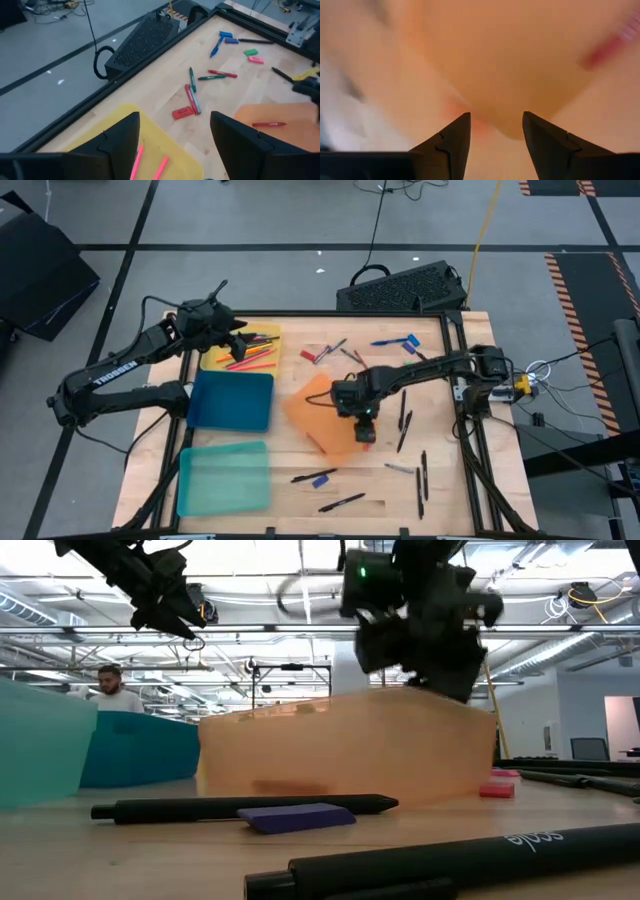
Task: Sort crayons/erasers/pens/pencils in bins
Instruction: Adjust the orange bin
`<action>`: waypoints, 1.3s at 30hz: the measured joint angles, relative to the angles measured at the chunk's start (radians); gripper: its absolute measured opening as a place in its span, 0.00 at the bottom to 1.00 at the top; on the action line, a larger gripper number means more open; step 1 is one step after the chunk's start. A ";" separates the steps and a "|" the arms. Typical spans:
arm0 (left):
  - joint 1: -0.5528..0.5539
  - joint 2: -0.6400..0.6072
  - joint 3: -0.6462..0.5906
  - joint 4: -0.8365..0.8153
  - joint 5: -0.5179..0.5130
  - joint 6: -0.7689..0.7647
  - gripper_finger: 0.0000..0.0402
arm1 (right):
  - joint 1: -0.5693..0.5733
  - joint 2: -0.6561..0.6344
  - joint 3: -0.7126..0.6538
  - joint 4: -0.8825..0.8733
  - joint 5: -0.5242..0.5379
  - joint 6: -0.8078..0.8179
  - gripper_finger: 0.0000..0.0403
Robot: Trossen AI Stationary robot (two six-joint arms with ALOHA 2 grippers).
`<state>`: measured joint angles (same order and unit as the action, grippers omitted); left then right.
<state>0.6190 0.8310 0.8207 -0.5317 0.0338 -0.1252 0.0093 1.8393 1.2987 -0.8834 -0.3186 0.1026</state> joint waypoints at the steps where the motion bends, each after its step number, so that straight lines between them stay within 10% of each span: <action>1: 0.000 0.000 0.000 0.005 -0.007 0.000 0.61 | -0.013 0.000 0.000 -0.054 0.066 -0.046 0.42; 6: 0.000 0.000 0.000 0.006 -0.012 -0.008 0.61 | -0.098 -0.002 -0.001 -0.190 0.409 -0.209 0.42; 20: 0.000 0.000 0.000 0.012 -0.040 -0.001 0.61 | -0.402 -0.167 0.000 0.193 0.449 0.102 0.42; 25: 0.001 0.000 0.000 0.012 -0.048 0.008 0.61 | -0.488 -0.059 0.014 0.344 0.401 0.206 0.42; 39: 0.001 0.000 0.000 0.012 -0.093 0.021 0.61 | -0.375 0.170 0.261 0.054 -0.003 0.243 0.42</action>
<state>0.6205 0.8310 0.8207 -0.5194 -0.0589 -0.1039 -0.3661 2.0094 1.5600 -0.8293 -0.3214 0.3457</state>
